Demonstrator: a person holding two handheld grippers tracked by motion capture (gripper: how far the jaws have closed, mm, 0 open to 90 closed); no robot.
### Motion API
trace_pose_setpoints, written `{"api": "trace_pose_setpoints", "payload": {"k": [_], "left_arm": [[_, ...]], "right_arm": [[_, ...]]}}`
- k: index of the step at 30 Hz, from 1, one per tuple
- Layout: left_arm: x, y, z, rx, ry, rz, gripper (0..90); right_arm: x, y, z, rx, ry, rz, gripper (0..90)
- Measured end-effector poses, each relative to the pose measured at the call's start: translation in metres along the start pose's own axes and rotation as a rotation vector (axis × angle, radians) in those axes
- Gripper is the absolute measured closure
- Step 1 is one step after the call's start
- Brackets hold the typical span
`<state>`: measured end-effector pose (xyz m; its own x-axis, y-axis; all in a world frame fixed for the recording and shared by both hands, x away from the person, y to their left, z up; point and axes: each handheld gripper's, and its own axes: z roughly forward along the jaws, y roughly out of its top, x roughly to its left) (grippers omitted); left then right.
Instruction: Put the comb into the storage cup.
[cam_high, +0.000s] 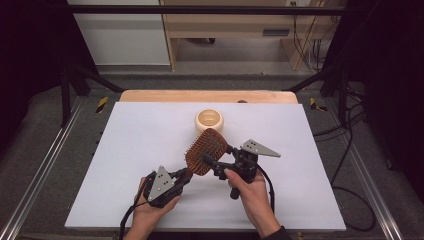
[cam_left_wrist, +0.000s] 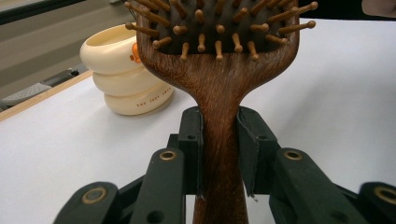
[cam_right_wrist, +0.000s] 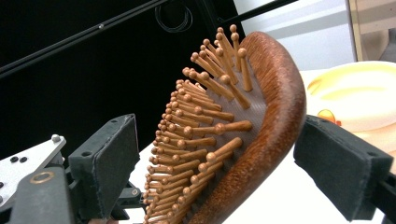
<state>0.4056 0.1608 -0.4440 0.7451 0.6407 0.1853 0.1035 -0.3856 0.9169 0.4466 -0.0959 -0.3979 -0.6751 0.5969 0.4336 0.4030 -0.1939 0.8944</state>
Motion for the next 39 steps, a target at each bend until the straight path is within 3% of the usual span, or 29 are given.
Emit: {"api": "trace_pose_setpoints", "payload": {"k": [13, 19, 30, 39], "left_arm": [[-0.0042, 0.0016, -0.0001, -0.006, -0.004, 0.018, 72.4], [-0.0076, 0.0004, 0.0027, 0.005, -0.009, 0.036, 72.4], [-0.0081, -0.0018, 0.0059, 0.005, -0.019, 0.002, 72.5], [-0.0078, -0.0010, 0.0065, 0.007, -0.021, -0.014, 72.4]], "right_arm": [[-0.0024, -0.0013, 0.0001, -0.004, 0.017, 0.033, 23.0], [-0.0032, -0.0033, 0.0006, -0.006, 0.040, 0.050, 36.2], [-0.0048, -0.0044, -0.0010, -0.016, 0.058, 0.099, 46.0], [0.0015, -0.0031, -0.0020, -0.033, 0.060, 0.105, 50.8]]}}
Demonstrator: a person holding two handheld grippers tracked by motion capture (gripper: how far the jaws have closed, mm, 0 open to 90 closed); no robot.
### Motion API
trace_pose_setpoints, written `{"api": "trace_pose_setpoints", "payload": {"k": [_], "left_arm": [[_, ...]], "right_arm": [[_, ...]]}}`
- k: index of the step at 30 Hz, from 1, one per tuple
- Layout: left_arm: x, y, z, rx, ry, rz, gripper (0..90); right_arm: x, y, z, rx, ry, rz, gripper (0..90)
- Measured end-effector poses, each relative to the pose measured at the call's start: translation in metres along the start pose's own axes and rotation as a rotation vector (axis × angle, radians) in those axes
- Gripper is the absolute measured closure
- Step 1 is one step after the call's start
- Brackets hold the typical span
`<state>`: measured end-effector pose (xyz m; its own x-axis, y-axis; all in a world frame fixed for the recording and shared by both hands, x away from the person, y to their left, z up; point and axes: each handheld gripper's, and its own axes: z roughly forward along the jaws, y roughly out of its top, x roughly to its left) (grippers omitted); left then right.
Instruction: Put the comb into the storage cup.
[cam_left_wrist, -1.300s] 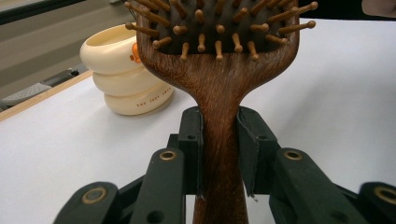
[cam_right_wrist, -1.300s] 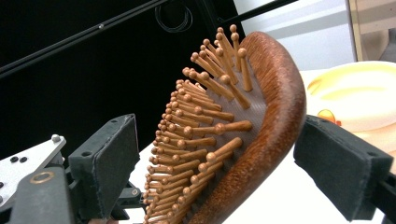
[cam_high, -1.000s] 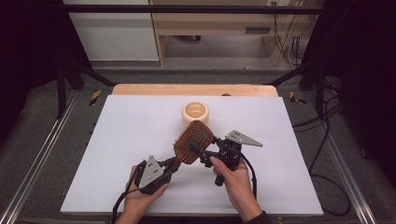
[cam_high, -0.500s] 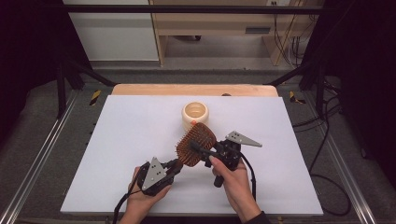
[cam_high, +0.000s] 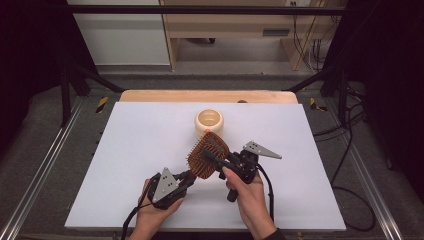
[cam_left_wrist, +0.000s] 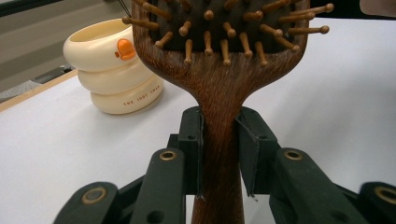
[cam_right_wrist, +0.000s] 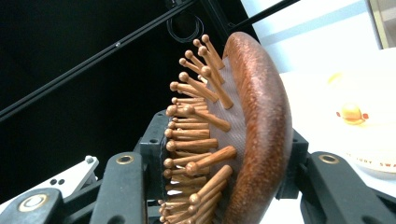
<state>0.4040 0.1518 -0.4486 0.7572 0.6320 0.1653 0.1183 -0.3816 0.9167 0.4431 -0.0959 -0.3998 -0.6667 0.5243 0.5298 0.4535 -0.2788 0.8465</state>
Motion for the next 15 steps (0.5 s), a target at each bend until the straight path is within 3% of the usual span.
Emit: {"api": "trace_pose_setpoints", "payload": {"k": [15], "left_arm": [[0.0012, 0.0026, -0.0001, -0.009, -0.011, -0.065, 70.0]], "right_arm": [[0.0071, 0.0019, -0.0014, -0.023, -0.010, 0.001, 52.2]]}}
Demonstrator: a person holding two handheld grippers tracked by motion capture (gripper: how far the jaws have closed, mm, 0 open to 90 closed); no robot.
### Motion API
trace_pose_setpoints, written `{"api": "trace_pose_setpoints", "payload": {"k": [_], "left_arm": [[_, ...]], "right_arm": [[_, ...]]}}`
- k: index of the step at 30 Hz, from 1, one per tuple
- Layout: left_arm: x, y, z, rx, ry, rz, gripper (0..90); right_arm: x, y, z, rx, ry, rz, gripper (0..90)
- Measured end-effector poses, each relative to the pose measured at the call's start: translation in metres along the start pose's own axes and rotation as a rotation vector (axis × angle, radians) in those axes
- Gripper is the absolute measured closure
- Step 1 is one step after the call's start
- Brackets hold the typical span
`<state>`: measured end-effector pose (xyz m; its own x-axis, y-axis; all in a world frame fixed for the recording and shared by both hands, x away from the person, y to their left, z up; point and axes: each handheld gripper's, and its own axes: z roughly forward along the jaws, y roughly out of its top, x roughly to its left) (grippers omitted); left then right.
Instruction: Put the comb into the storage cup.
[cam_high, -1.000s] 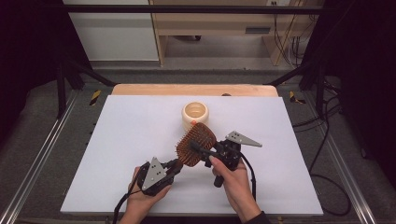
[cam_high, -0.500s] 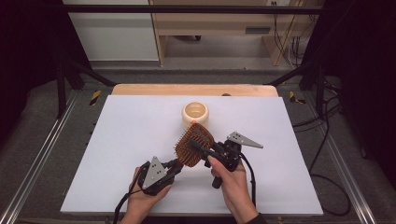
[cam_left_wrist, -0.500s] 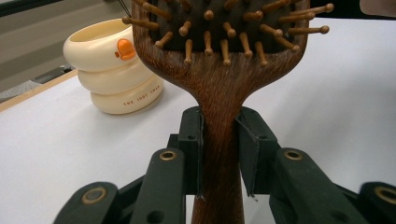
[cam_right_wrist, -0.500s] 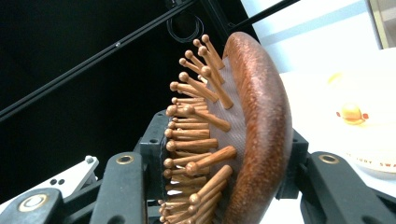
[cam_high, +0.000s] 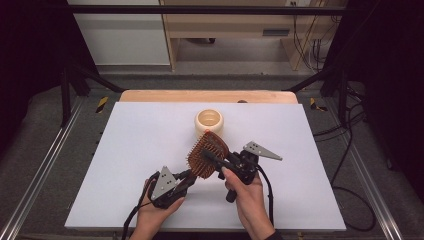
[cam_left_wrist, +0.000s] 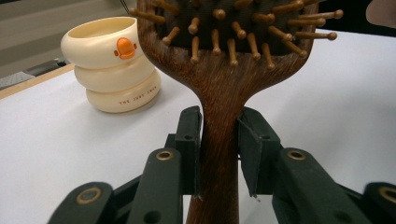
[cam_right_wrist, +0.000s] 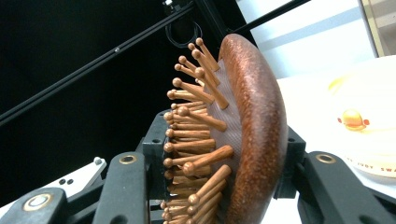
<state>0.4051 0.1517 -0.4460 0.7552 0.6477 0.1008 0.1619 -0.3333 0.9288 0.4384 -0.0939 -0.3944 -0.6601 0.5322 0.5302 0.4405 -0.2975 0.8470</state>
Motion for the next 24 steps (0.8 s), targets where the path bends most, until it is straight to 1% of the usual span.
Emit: {"api": "trace_pose_setpoints", "payload": {"k": [2, 3, 5, 6, 7, 9, 11, 15, 18, 22, 24], "left_arm": [[0.001, 0.000, 0.000, 0.002, 0.001, -0.017, 65.3], [0.002, 0.000, 0.001, 0.001, -0.005, -0.028, 62.9], [0.003, 0.000, 0.001, -0.006, -0.009, -0.040, 59.4], [0.003, 0.000, 0.000, -0.008, -0.009, -0.045, 56.0], [0.003, 0.001, 0.000, -0.018, -0.008, -0.050, 53.2], [0.003, 0.002, -0.001, -0.029, -0.003, -0.059, 50.7], [0.005, 0.003, -0.002, -0.046, 0.005, -0.074, 45.8], [0.008, 0.005, -0.005, -0.064, 0.021, -0.098, 39.7], [0.013, 0.006, -0.006, -0.056, 0.051, -0.113, 32.5], [0.020, 0.006, -0.009, -0.056, 0.066, -0.144, 26.2], [0.024, 0.005, -0.010, -0.046, 0.072, -0.161, 23.8]], "right_arm": [[0.000, 0.001, -0.001, -0.007, -0.002, -0.004, 52.2], [-0.001, 0.002, -0.002, -0.009, -0.006, 0.000, 52.2], [-0.002, 0.003, -0.003, -0.018, -0.008, 0.007, 52.2], [-0.003, 0.004, -0.004, -0.023, -0.012, 0.008, 52.2], [-0.005, 0.005, -0.005, -0.026, -0.017, 0.005, 52.1], [-0.008, 0.007, -0.008, -0.035, -0.029, 0.014, 52.1], [-0.012, 0.009, -0.011, -0.045, -0.037, 0.022, 52.0], [-0.017, 0.012, -0.015, -0.062, -0.050, 0.030, 51.9], [-0.021, 0.015, -0.019, -0.074, -0.060, 0.042, 51.8], [-0.028, 0.018, -0.024, -0.094, -0.075, 0.056, 51.8], [-0.031, 0.020, -0.027, -0.103, -0.084, 0.060, 51.7]]}}
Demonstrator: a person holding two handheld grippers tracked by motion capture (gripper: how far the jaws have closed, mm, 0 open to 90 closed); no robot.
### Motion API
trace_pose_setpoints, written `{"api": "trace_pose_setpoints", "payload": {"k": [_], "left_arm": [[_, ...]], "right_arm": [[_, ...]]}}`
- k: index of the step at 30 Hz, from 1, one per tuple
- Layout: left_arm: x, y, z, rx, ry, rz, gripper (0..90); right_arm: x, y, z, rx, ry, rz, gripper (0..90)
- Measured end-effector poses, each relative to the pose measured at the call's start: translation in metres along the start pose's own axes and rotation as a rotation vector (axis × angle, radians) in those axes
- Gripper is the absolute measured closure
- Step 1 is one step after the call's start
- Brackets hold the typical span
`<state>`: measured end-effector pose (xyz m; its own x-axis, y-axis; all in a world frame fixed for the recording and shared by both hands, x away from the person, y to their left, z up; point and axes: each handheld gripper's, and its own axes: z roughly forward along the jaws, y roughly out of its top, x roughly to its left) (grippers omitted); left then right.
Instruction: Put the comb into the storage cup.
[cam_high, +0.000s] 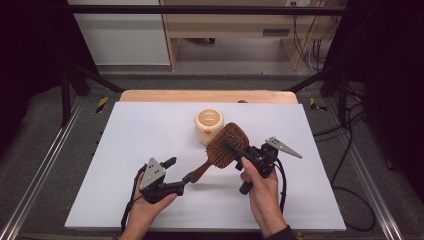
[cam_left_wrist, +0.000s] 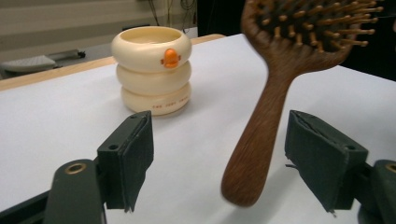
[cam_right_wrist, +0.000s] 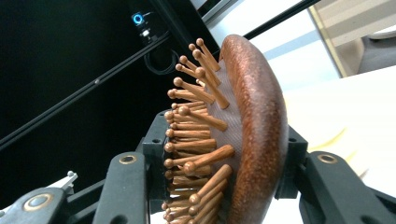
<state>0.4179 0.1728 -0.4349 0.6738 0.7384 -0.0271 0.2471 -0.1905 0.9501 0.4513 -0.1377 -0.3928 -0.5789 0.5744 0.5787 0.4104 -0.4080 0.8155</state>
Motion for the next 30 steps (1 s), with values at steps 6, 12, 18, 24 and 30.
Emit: {"api": "trace_pose_setpoints", "payload": {"k": [6, 12, 18, 24, 30], "left_arm": [[0.016, 0.000, -0.005, 0.033, 0.029, -0.042, 13.0], [0.036, 0.004, -0.022, 0.017, 0.077, -0.055, 5.7], [0.062, 0.001, -0.050, -0.015, 0.164, -0.071, 4.5], [0.085, -0.012, -0.074, -0.029, 0.243, -0.113, 4.5], [0.096, -0.022, -0.086, -0.031, 0.294, -0.132, 4.7]], "right_arm": [[-0.010, 0.007, -0.009, -0.030, -0.023, 0.006, 51.6], [-0.017, 0.014, -0.017, -0.058, -0.039, 0.017, 51.5], [-0.023, 0.019, -0.023, -0.068, -0.055, 0.019, 51.4], [-0.031, 0.024, -0.031, -0.090, -0.069, 0.025, 51.3], [-0.036, 0.030, -0.039, -0.117, -0.087, 0.028, 51.3]]}}
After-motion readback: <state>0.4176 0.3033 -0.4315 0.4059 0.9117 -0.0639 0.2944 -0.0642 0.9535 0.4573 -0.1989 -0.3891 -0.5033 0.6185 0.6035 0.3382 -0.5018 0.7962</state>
